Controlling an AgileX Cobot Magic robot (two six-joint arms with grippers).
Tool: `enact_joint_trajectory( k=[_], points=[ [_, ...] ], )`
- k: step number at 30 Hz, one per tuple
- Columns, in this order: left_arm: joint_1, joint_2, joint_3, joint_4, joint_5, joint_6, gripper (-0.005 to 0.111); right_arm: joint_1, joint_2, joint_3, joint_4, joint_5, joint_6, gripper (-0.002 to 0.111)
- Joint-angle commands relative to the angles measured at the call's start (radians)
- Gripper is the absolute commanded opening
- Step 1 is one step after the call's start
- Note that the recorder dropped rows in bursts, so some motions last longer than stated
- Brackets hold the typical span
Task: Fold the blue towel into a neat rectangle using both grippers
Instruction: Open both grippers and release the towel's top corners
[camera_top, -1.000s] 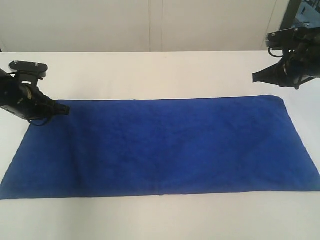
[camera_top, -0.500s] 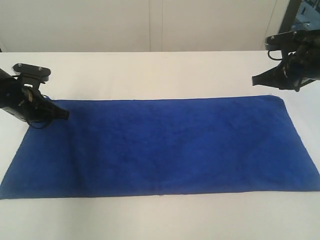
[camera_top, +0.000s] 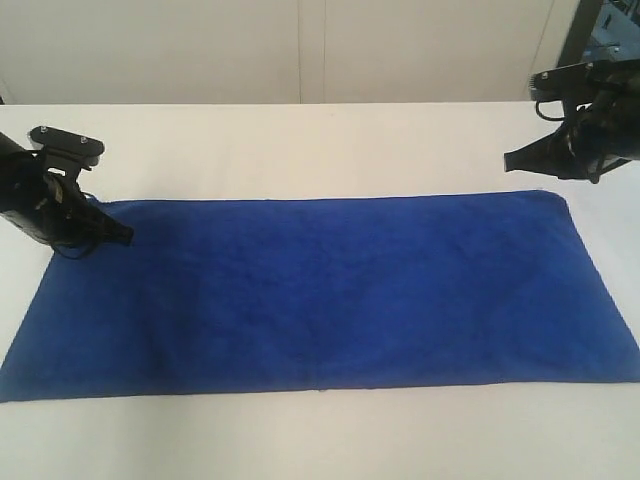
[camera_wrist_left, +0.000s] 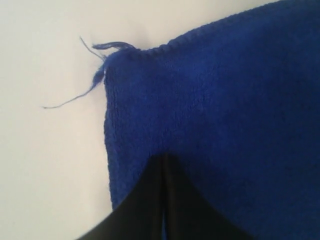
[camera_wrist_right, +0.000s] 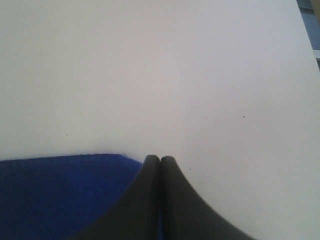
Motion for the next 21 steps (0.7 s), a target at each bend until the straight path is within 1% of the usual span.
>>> enact_joint_trajectory(
  k=[1, 4, 10, 13, 14, 15, 17, 19, 21],
  points=[
    [0.002, 0.025, 0.019, -0.008, 0.091, 0.010, 0.000, 0.000, -0.008, 0.005, 0.002, -0.005, -0.004, 0.000],
    [0.002, -0.001, 0.017, -0.008, 0.084, 0.010, 0.000, 0.000, -0.008, 0.005, 0.002, 0.002, -0.004, 0.000],
    [0.002, -0.130, 0.017, -0.008, 0.109, 0.011, 0.000, 0.000, -0.059, 0.007, 0.027, 0.067, -0.004, 0.000],
    [-0.001, -0.199, 0.017, -0.031, 0.157, 0.011, 0.000, 0.000, -0.143, 0.066, 0.062, 0.070, -0.005, 0.000],
    [-0.001, -0.224, 0.019, -0.050, 0.196, 0.011, 0.000, 0.000, -0.177, 0.100, 0.072, 0.070, -0.005, 0.000],
    [-0.001, -0.244, 0.019, -0.074, 0.226, 0.011, 0.000, 0.000, -0.205, 0.127, 0.087, 0.070, -0.005, 0.000],
    [-0.001, -0.296, 0.019, -0.172, 0.298, 0.077, 0.000, 0.000, -0.270, 0.193, 0.130, 0.076, -0.007, 0.000],
    [-0.001, -0.372, 0.021, -0.364, 0.403, 0.265, 0.000, 0.000, -0.363, 0.276, 0.228, 0.078, -0.072, 0.000],
    [-0.001, -0.417, 0.021, -0.445, 0.458, 0.321, 0.000, 0.000, -0.408, 0.308, 0.314, 0.091, -0.132, 0.000]
  ],
)
